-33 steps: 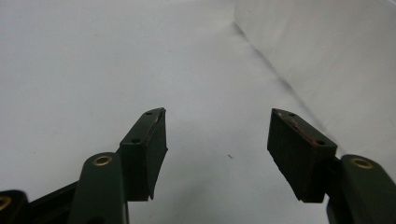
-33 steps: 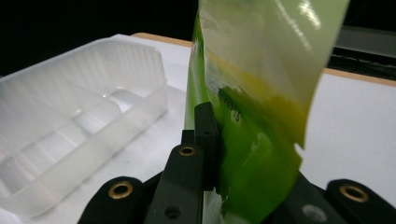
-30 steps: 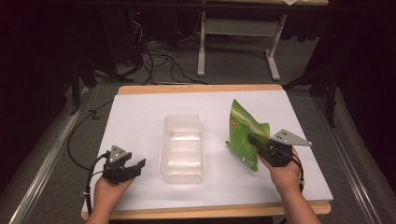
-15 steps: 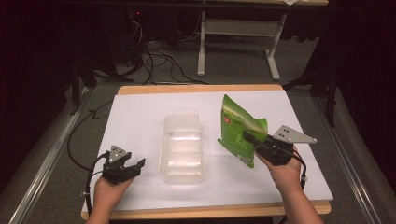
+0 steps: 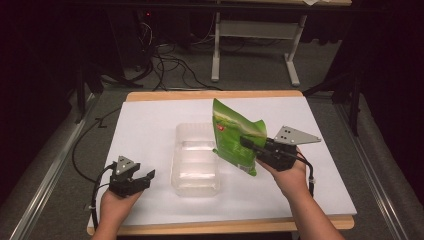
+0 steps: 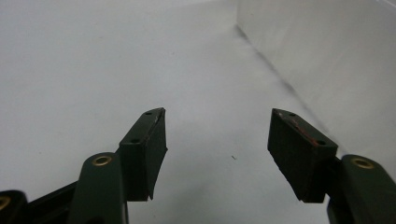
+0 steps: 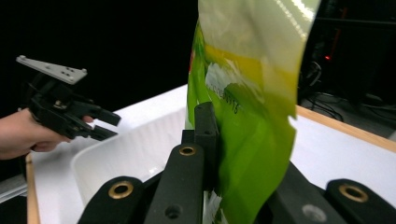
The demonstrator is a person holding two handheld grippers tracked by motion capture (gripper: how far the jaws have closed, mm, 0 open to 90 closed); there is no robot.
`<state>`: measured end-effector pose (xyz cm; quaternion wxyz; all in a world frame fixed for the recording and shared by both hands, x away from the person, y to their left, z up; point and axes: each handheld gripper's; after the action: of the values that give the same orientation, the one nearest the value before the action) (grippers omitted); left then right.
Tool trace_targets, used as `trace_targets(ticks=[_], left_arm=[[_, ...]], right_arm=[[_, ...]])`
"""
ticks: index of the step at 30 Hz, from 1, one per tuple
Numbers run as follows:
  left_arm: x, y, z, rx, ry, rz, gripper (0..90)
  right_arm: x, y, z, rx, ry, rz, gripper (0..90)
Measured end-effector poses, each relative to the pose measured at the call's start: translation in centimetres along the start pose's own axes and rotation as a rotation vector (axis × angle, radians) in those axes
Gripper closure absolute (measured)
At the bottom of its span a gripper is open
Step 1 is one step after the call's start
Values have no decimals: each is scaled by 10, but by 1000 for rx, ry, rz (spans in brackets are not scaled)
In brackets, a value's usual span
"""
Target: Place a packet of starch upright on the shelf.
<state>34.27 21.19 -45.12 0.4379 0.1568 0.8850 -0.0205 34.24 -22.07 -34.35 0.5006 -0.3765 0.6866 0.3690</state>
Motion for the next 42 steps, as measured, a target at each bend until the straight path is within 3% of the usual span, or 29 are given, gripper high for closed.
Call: trace_targets(ticks=[12, 26, 42], left_arm=[[0, 1, -1, 1, -6, -3, 377], [0, 1, -1, 0, -7, -4, 377], [0, 2, -1, -2, -2, -1, 377]], right_arm=[[-13, 11, 35, -116, 12, -23, 870], [-14, 13, 72, -267, 31, -23, 870], [-6, 15, 99, -341, 108, -23, 870]])
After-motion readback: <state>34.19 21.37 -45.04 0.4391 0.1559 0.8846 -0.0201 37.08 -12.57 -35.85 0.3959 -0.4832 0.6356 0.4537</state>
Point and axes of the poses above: each handheld gripper's, and its own axes: z roughly forward along the jaws, x roughly out of its underside, y roughly to its left, and after that the axes turned 14 degrees about -x, right-handed
